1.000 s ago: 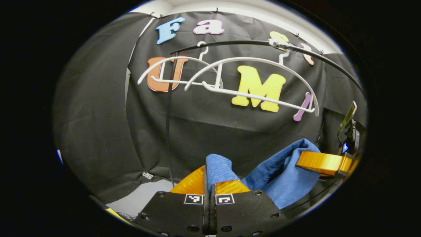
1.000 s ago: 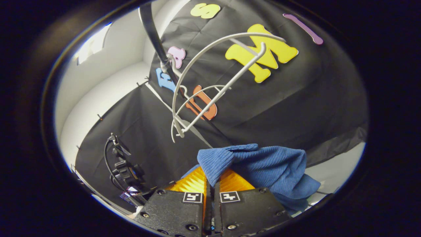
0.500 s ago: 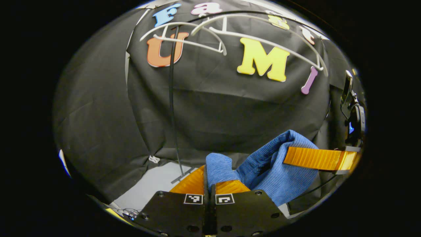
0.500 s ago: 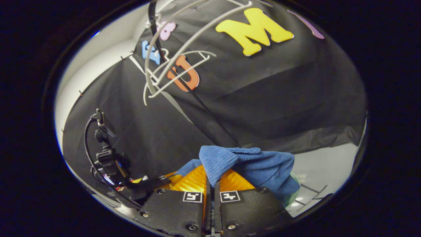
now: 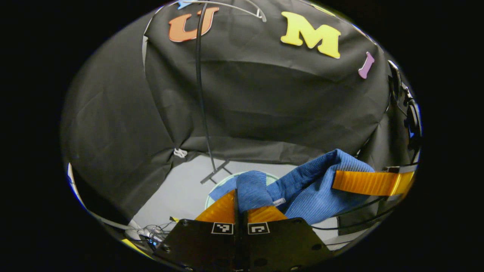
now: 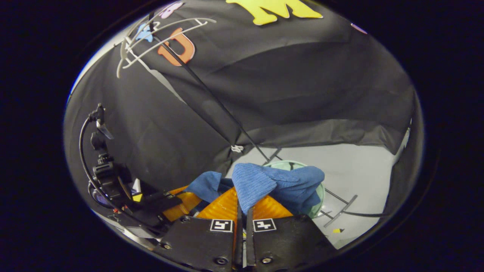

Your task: Grasp the clothes on the hanger with both hands and then place them into the laundry hamper below.

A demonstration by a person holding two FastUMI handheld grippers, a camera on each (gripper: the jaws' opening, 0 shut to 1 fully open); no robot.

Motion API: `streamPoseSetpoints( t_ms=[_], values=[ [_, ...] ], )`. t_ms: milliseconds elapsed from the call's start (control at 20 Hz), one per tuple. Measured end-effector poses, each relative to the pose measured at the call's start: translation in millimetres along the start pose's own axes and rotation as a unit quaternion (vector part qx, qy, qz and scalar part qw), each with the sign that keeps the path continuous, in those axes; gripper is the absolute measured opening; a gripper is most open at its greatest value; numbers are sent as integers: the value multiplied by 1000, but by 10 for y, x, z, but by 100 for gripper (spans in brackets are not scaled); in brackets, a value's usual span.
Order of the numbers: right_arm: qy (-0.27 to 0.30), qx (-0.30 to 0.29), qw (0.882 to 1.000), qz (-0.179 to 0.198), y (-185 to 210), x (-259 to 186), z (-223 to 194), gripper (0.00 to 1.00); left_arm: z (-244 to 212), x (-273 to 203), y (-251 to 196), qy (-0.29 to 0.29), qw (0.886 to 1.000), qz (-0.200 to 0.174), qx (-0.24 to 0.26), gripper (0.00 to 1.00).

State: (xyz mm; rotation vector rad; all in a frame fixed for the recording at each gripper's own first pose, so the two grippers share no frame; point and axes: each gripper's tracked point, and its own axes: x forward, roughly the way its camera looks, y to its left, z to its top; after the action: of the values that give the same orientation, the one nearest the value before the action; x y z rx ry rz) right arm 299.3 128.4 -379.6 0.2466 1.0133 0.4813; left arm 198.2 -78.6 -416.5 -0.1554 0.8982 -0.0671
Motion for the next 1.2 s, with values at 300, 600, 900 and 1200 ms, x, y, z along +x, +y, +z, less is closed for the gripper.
streamPoseSetpoints(
  t_ms=[300, 600, 900, 1200],
  values=[
    [55, -15, 997, -58, -252, 114, -221, 7, -242, 51, -56, 57, 998, 2, 11, 0],
    [73, -20, 994, -75, -313, 97, -278, 7, -318, 62, -94, 90, 996, 1, 3, 4],
    [61, -16, 995, -82, -310, 128, -265, 8, -210, 54, -35, 70, 997, -3, 18, 33],
    [37, -38, 994, -100, -347, 111, -125, 80, -273, -8, 58, 68, 998, 8, 15, 100]
  ],
)
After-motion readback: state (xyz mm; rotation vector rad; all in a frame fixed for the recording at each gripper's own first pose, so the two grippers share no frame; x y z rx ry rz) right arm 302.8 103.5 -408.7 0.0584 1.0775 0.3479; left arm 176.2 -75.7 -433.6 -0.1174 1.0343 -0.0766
